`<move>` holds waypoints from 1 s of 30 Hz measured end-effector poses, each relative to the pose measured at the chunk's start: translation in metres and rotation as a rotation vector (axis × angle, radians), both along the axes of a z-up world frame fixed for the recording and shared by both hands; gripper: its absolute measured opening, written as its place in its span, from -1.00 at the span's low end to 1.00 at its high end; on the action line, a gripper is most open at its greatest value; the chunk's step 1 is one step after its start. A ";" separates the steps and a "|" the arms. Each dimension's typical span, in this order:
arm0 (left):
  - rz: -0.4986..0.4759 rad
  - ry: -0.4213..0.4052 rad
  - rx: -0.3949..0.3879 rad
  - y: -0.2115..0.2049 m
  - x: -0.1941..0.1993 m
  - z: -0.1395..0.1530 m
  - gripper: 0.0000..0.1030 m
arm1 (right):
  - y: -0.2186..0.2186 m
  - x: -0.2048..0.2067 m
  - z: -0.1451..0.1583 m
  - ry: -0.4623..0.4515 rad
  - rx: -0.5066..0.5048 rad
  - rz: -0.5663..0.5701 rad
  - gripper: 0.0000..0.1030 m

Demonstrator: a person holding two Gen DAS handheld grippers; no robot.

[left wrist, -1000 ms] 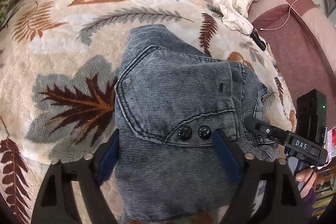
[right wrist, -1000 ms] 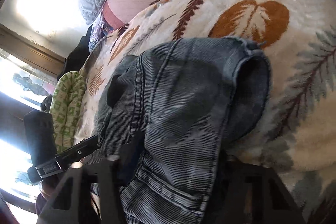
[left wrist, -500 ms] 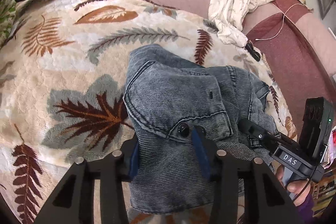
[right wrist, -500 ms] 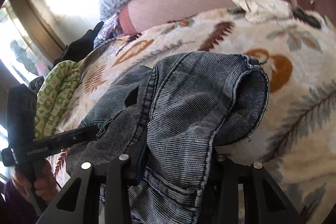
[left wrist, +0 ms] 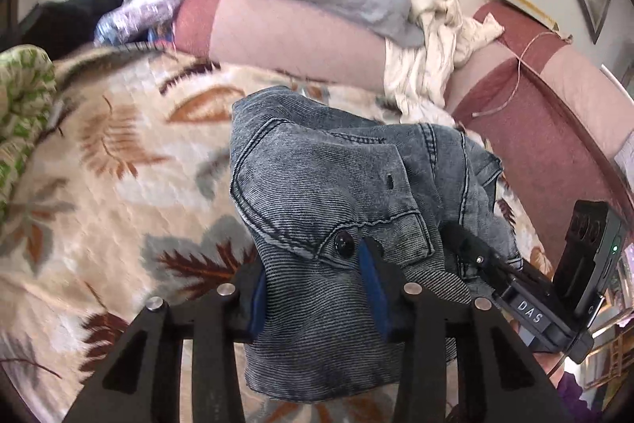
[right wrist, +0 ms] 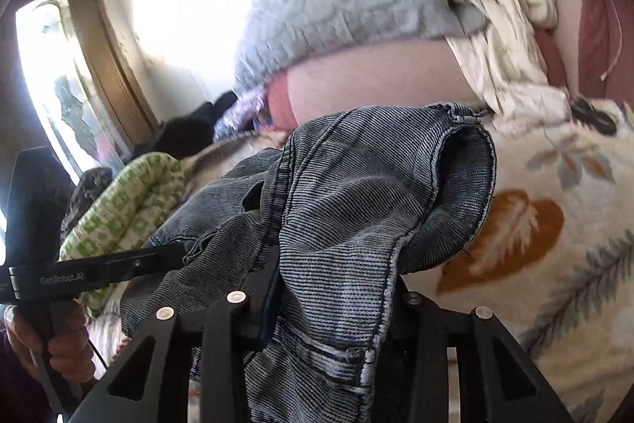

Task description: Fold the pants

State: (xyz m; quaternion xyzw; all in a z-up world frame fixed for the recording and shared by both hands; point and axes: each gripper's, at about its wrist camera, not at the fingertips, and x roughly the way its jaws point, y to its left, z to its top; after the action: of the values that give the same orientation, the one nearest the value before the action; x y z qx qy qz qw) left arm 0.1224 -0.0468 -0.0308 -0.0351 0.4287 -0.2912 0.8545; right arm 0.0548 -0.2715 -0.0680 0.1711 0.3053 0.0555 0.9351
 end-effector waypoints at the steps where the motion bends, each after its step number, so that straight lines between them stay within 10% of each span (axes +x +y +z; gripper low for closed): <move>1: 0.011 -0.016 0.008 0.002 0.000 0.004 -0.16 | 0.002 0.002 0.000 0.000 0.009 0.004 -0.22; 19: 0.105 0.071 0.166 0.020 0.001 -0.070 -0.15 | 0.030 0.032 -0.059 0.241 -0.032 0.039 -0.19; 30: 0.099 0.054 0.114 0.027 0.000 -0.045 -0.17 | 0.035 0.029 -0.041 0.144 -0.021 0.058 -0.20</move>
State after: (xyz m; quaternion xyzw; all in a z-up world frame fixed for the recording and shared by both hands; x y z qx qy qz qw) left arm 0.1224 -0.0198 -0.0758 -0.0151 0.4652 -0.2228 0.8566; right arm 0.0836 -0.2369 -0.1091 0.1559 0.3770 0.0670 0.9105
